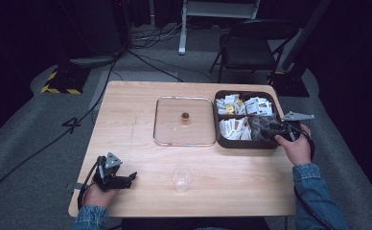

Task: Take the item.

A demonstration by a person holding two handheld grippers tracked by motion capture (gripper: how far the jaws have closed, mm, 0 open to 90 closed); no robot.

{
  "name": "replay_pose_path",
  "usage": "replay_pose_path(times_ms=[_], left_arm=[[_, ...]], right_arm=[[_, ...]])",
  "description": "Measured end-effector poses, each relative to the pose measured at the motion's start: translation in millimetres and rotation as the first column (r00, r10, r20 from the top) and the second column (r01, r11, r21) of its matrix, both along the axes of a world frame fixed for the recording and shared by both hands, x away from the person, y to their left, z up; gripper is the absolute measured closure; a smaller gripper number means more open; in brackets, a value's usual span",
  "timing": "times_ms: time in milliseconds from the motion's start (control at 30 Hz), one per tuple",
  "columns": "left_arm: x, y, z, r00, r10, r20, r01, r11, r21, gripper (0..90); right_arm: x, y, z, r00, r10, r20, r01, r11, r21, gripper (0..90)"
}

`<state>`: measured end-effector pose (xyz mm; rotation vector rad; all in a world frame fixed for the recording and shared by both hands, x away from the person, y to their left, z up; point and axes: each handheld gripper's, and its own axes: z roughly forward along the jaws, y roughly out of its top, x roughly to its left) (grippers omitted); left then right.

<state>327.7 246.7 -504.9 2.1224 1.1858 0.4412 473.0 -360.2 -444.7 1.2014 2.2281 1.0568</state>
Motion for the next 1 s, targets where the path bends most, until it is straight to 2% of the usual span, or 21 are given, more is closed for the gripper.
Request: replay_pose_path(times_ms=[67, 267, 433, 467, 567, 733, 767, 1000], left_arm=[[0.0, 0.0, 0.0, 1.0, 0.0, 0.001, 0.0, 1.0, 0.0, 11.1], [-0.1, -0.1, 0.0, 1.0, 0.001, 0.0, -0.001, 1.0, 0.0, 11.1], [-0.3, -0.2, 0.0, 1.0, 0.004, 0.0, -0.004, 1.0, 0.0, 11.1], [-0.4, -0.3, 0.0, 1.0, 0.004, 0.0, -0.004, 1.0, 0.0, 11.1], [-0.4, -0.3, 0.0, 1.0, 0.005, 0.0, -0.005, 1.0, 0.0, 11.1], [-0.4, -0.3, 0.0, 1.0, 0.005, 0.0, -0.005, 1.0, 0.0, 11.1], [-0.4, -0.3, 0.0, 1.0, 0.005, 0.0, -0.005, 1.0, 0.0, 11.1], [-0.1, -0.2, 0.2, 1.0, 0.002, -0.002, -0.002, 1.0, 0.001, 11.0]], right_arm=[[0.7, -0.9, -2.9, 0.9999, 0.003, -0.014, -0.003, 1.0, -0.004, 54.5], [2.5, 0.5, -8.1, 0.9991, 0.002, -0.041, -0.003, 1.0, -0.023, 55.1], [1.7, 3.7, -8.9, 0.9988, 0.012, -0.048, -0.015, 0.999, -0.048, 65.8], [1.3, 4.1, -8.4, 0.9986, 0.022, -0.049, -0.024, 0.999, -0.049, 70.8], [0.1, 5.2, -7.7, 0.9985, 0.025, -0.048, -0.028, 0.998, -0.058, 72.6], [-1.4, 3.5, -6.7, 0.999, 0.013, -0.042, -0.015, 0.999, -0.035, 76.8], [-2.4, 1.9, -5.8, 0.9992, 0.01, -0.039, -0.01, 1.0, -0.014, 79.6], [-6.2, -2.0, 0.8, 1.0, 0.002, 0.001, -0.002, 0.999, 0.042, 80.4]])
